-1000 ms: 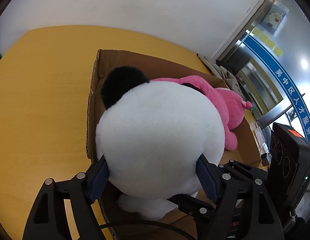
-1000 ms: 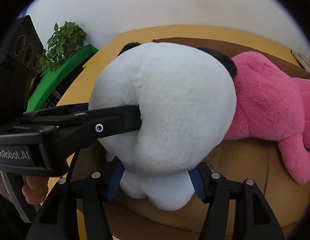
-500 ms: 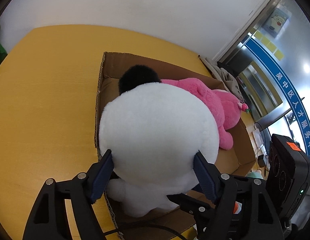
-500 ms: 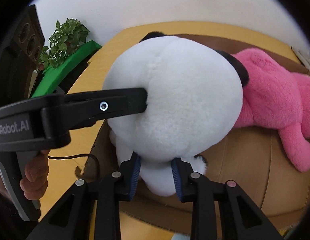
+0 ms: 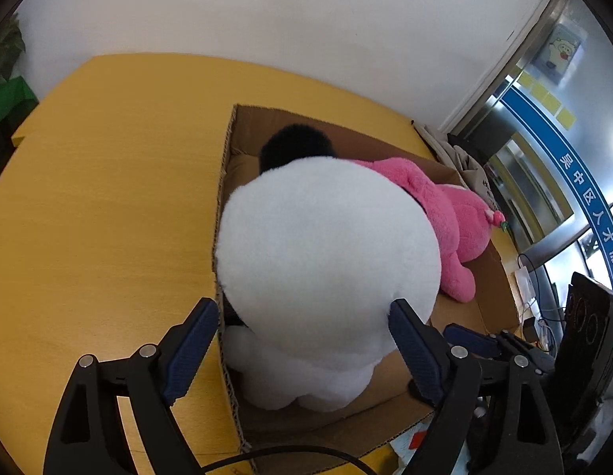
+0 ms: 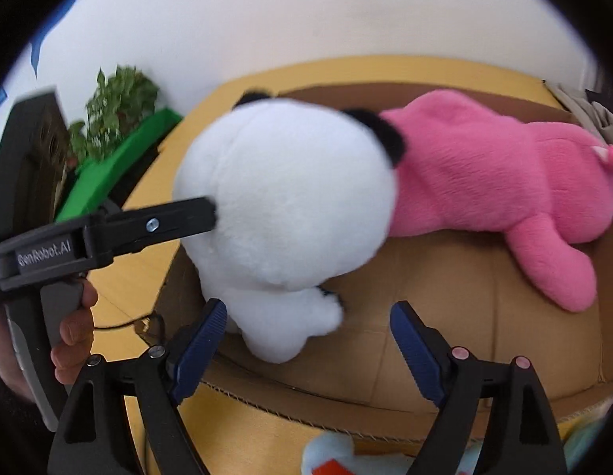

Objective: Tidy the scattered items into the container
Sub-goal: 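Open both grippers to release the panda in the box, then close the left gripper on the light-blue bear while the right gripper grips it too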

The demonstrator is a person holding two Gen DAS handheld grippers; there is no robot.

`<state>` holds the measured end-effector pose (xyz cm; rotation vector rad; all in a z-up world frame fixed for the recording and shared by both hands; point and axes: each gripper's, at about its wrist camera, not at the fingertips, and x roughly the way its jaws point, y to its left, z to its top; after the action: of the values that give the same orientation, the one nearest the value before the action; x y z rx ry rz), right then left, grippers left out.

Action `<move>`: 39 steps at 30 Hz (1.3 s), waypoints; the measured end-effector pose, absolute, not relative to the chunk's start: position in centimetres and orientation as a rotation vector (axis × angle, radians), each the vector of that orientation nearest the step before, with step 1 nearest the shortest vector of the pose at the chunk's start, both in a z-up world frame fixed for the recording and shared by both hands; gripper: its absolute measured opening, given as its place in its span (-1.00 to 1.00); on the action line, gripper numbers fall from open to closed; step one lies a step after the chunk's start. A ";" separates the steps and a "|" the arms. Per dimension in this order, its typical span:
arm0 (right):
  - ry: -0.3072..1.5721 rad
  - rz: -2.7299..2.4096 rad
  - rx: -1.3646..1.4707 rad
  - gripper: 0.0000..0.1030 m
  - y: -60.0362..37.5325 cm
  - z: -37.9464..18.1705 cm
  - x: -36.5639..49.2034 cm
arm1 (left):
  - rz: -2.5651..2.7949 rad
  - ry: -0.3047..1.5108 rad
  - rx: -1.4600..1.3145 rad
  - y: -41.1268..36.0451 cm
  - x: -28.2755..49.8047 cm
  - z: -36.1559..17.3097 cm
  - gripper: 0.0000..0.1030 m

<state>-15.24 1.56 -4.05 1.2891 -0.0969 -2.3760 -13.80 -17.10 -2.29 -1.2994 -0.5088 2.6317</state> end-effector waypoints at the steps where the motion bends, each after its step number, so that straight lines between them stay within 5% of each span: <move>1: -0.105 -2.406 1.264 0.65 2.4 -3.5 -14.9 | 2.651 -0.505 -1.277 -17.1 -13.1 -1.6 0.76; 14: -0.001 -2.612 1.022 0.65 6.2 1.6 -9.1 | 2.881 -0.187 -1.102 -11.0 -2.8 2.3 0.92; 39: 0.109 -2.715 1.022 0.65 11.5 2.3 -3.9 | 2.740 -0.326 -1.125 -4.4 1.5 1.8 0.96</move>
<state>-3.93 11.49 2.30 1.0222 0.1093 -2.7152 1.50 -4.39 1.77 -1.1254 -0.3257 2.7397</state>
